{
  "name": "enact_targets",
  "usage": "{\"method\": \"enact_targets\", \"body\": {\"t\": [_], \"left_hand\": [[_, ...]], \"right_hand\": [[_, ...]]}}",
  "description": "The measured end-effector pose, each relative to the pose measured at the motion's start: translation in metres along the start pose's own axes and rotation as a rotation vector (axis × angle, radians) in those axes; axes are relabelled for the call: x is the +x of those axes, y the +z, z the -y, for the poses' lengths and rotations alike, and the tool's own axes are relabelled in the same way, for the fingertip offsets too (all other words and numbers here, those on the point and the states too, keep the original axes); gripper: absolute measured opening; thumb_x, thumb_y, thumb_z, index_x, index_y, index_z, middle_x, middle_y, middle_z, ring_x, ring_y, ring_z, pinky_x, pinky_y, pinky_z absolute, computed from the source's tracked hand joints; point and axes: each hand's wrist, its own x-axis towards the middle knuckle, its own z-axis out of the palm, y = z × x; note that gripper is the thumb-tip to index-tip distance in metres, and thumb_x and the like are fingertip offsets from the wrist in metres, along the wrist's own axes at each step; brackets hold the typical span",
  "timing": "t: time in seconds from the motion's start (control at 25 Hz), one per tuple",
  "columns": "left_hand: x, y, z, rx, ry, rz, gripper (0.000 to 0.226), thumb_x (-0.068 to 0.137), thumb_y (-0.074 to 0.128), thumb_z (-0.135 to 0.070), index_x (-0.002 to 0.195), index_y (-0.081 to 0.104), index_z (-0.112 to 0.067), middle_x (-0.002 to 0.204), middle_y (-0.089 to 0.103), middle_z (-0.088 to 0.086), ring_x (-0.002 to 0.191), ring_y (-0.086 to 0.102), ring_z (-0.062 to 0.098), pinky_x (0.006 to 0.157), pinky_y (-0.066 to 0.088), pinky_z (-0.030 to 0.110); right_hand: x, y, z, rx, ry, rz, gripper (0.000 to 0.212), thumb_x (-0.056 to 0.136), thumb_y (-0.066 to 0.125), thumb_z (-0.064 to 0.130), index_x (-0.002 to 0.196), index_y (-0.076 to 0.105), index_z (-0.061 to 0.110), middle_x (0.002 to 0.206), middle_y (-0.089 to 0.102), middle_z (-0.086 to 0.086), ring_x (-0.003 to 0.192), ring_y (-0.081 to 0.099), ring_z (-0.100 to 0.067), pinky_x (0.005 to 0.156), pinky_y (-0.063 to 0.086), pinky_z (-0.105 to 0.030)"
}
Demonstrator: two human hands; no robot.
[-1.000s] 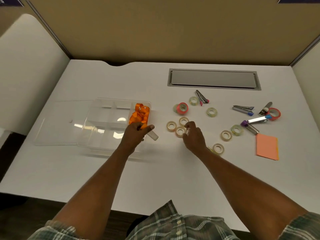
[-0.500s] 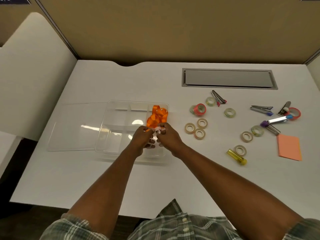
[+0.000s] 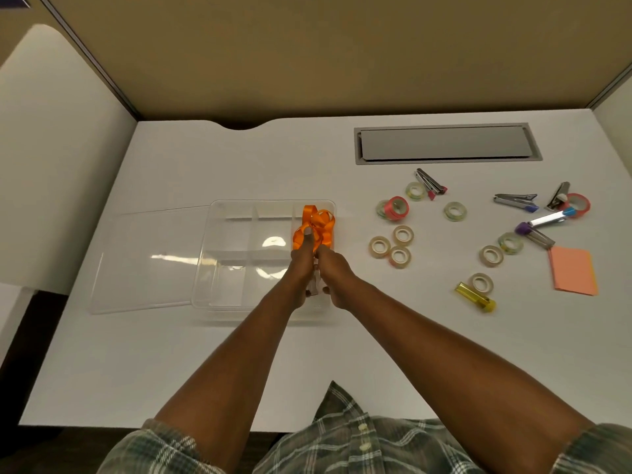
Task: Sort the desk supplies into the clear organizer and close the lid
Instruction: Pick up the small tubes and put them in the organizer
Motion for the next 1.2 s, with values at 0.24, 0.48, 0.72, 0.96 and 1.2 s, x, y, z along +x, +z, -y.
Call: {"method": "enact_targets", "body": {"t": [0.24, 0.48, 0.72, 0.96, 1.2], "left_hand": [[-0.007, 0.005, -0.001, 0.005, 0.036, -0.001, 0.075, 0.093, 0.024, -0.071, 0.152, 0.031, -0.024, 0.151, 0.044, 0.007, 0.138, 0.041, 0.027, 0.089, 0.031, 0.038], [-0.003, 0.025, -0.007, 0.113, 0.225, -0.203, 0.098, 0.072, 0.030, -0.091, 0.146, 0.041, -0.028, 0.145, 0.051, 0.004, 0.129, 0.051, 0.028, 0.109, 0.040, 0.049], [-0.018, 0.099, -0.003, 0.340, 0.339, -0.183, 0.046, 0.096, 0.046, -0.055, 0.112, 0.059, -0.013, 0.104, 0.062, 0.002, 0.095, 0.057, 0.022, 0.081, 0.048, 0.037], [-0.014, 0.167, 0.036, 0.491, 0.311, -0.043, 0.036, 0.088, 0.057, -0.053, 0.072, 0.050, -0.021, 0.075, 0.056, -0.003, 0.072, 0.052, 0.018, 0.065, 0.042, 0.032], [-0.017, 0.217, 0.063, 0.618, 0.303, 0.011, 0.037, 0.087, 0.061, -0.052, 0.092, 0.060, -0.015, 0.090, 0.064, -0.002, 0.079, 0.056, 0.013, 0.063, 0.041, 0.027]], "right_hand": [[-0.008, -0.005, 0.002, 0.043, 0.014, 0.032, 0.046, 0.105, 0.033, 0.040, 0.141, 0.045, 0.014, 0.146, 0.050, -0.007, 0.128, 0.050, -0.029, 0.102, 0.040, -0.042], [0.005, -0.055, 0.000, -0.149, -0.162, -0.068, 0.034, 0.095, 0.049, 0.037, 0.114, 0.063, 0.013, 0.109, 0.068, -0.009, 0.097, 0.064, -0.024, 0.087, 0.054, -0.041], [0.011, -0.152, -0.033, -0.906, -0.419, -0.487, 0.032, 0.090, 0.058, 0.042, 0.112, 0.064, 0.019, 0.113, 0.064, -0.006, 0.107, 0.061, -0.027, 0.087, 0.048, -0.038], [0.004, -0.256, -0.077, -1.400, -0.403, -0.730, 0.036, 0.089, 0.062, 0.026, 0.123, 0.057, 0.016, 0.116, 0.055, -0.013, 0.103, 0.056, -0.032, 0.080, 0.046, -0.041], [0.003, -0.301, -0.099, -1.459, -0.518, -0.653, 0.042, 0.070, 0.077, 0.009, 0.110, 0.069, 0.014, 0.096, 0.063, -0.016, 0.070, 0.061, -0.031, 0.052, 0.046, -0.032]]}}
